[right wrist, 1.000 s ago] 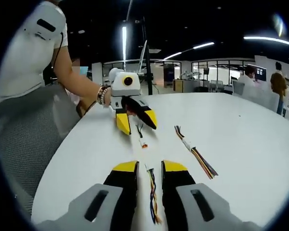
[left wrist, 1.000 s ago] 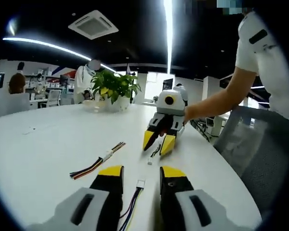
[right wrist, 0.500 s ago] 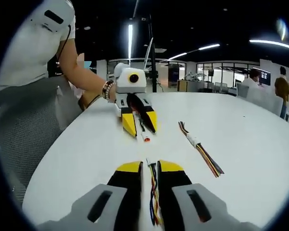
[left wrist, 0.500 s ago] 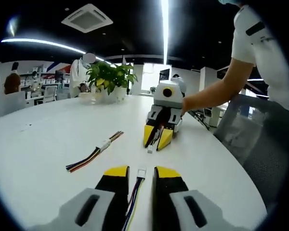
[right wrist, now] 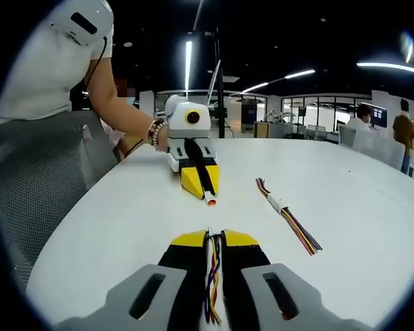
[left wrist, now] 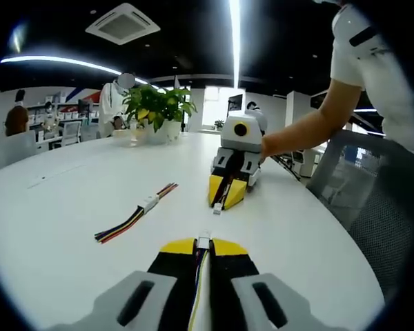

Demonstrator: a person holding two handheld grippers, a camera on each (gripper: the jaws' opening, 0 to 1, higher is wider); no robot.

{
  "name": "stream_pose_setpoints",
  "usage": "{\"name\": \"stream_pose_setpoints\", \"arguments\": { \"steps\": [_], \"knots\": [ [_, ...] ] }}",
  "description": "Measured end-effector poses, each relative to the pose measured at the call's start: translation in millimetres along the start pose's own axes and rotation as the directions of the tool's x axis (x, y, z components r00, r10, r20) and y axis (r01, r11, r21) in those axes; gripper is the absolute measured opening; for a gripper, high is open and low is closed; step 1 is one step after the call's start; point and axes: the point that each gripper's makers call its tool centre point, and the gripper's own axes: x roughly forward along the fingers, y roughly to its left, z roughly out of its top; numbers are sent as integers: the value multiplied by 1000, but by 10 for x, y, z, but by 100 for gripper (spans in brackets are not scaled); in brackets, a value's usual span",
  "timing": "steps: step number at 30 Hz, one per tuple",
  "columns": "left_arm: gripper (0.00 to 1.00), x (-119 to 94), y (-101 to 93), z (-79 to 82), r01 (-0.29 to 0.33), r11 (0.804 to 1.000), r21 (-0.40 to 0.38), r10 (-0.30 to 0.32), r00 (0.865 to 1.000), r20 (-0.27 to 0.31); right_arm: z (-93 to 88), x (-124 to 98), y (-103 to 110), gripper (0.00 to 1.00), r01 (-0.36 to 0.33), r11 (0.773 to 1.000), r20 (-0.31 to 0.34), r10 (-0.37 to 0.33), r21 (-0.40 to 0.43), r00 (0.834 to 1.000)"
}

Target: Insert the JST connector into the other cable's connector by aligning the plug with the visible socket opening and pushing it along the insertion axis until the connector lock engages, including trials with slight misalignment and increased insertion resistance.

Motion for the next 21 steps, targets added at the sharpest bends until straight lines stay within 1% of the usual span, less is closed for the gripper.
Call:
{"name": "stream_pose_setpoints", "arguments": {
  "steps": [5,7,10,12,14,17,21],
  "knots": [
    [1,-17,-23,-5,18,1000,-10,-18,1000,2,1,-7,4,3,-8,1000,2,7,13,1000],
    [1,-20,-57,-12,37,999,-14,-37,999,-2,2,-11,7,3,-10,1000,4,10,17,1000],
    [0,-13,-60,-12,42,999,-8,-42,999,-8,3,-14,10,2,-12,1000,6,12,22,1000],
    [0,-13,-67,6,51,999,-19,-51,999,-1,3,-21,13,2,-10,1000,5,10,28,1000],
    [0,-11,-67,15,52,998,-20,-52,999,2,5,-25,15,2,-8,999,7,8,32,1000],
    [0,-6,-65,-11,55,998,-8,-55,998,-19,5,-29,15,2,-8,999,6,7,37,1000],
    [0,-21,-36,12,46,999,-16,-46,999,-16,5,-42,7,2,6,999,3,-6,49,1000]
  ]
}}
